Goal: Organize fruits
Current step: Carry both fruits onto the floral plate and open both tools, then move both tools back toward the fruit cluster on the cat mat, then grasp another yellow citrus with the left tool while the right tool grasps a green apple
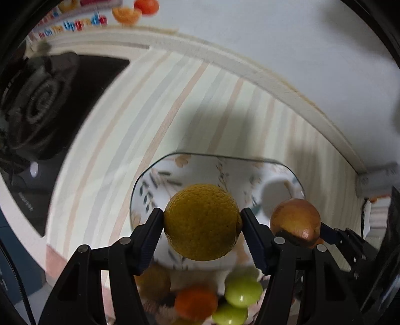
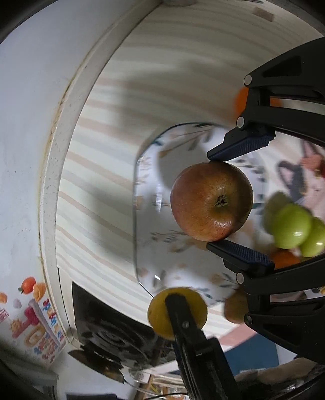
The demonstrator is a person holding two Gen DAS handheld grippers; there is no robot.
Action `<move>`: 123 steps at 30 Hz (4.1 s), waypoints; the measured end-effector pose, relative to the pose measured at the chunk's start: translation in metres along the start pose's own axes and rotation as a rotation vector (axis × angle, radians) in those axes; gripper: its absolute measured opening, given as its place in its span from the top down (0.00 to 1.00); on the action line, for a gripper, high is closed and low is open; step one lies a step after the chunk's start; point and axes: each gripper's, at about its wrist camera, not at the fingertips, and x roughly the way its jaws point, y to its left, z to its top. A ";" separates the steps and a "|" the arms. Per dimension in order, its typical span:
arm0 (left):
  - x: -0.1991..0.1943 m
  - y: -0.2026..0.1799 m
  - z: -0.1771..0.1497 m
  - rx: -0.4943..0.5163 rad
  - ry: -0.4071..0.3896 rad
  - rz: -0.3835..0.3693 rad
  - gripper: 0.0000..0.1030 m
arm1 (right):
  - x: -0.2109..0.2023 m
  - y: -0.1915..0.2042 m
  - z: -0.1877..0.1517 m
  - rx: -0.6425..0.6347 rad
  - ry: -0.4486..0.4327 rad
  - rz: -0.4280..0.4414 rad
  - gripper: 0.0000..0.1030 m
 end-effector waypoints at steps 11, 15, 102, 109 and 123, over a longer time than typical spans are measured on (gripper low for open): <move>0.062 0.005 0.032 -0.059 0.126 -0.009 0.40 | 0.048 0.000 0.039 -0.006 0.054 0.021 0.35; 0.059 0.001 0.033 -0.049 0.120 0.004 0.41 | 0.050 -0.001 0.040 0.005 0.072 0.038 0.34; -0.015 0.050 -0.235 -0.214 0.035 0.248 0.04 | 0.031 0.027 -0.172 -0.054 0.300 0.184 0.41; 0.020 0.034 -0.236 -0.155 0.096 0.185 0.04 | 0.018 -0.022 -0.191 0.000 0.302 0.156 0.41; 0.049 0.017 -0.229 -0.096 0.086 0.142 0.46 | 0.029 -0.034 -0.176 0.055 0.299 0.216 0.42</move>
